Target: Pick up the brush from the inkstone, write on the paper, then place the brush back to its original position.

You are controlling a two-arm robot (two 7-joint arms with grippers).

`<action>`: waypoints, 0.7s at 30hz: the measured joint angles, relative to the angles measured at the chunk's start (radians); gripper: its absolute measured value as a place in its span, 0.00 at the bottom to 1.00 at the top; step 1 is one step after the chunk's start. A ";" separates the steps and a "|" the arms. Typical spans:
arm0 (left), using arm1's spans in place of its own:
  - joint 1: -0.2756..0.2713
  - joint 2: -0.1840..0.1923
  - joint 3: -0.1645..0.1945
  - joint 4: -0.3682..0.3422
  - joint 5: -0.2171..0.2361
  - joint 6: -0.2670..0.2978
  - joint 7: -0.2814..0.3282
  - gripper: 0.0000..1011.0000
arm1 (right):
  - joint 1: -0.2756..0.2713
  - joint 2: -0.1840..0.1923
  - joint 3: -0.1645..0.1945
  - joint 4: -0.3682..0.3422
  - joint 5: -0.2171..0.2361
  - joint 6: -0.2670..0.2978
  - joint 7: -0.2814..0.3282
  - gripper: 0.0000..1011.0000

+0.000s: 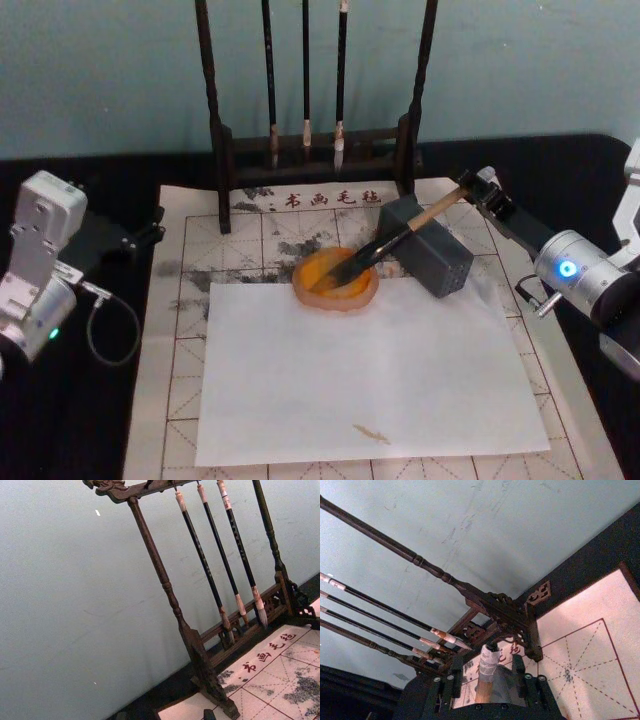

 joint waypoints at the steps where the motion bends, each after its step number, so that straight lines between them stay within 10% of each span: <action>1: 0.000 0.000 0.000 0.000 0.000 0.000 0.000 0.99 | 0.000 0.000 0.000 0.000 0.000 0.000 0.000 0.62; 15: 0.000 0.000 0.000 0.000 0.000 0.000 0.000 0.99 | 0.000 0.000 0.000 0.000 0.000 0.000 0.000 0.21; 21: 0.000 0.000 0.000 0.000 0.000 0.000 0.000 0.99 | 0.000 0.000 0.000 0.000 0.000 0.000 0.000 0.19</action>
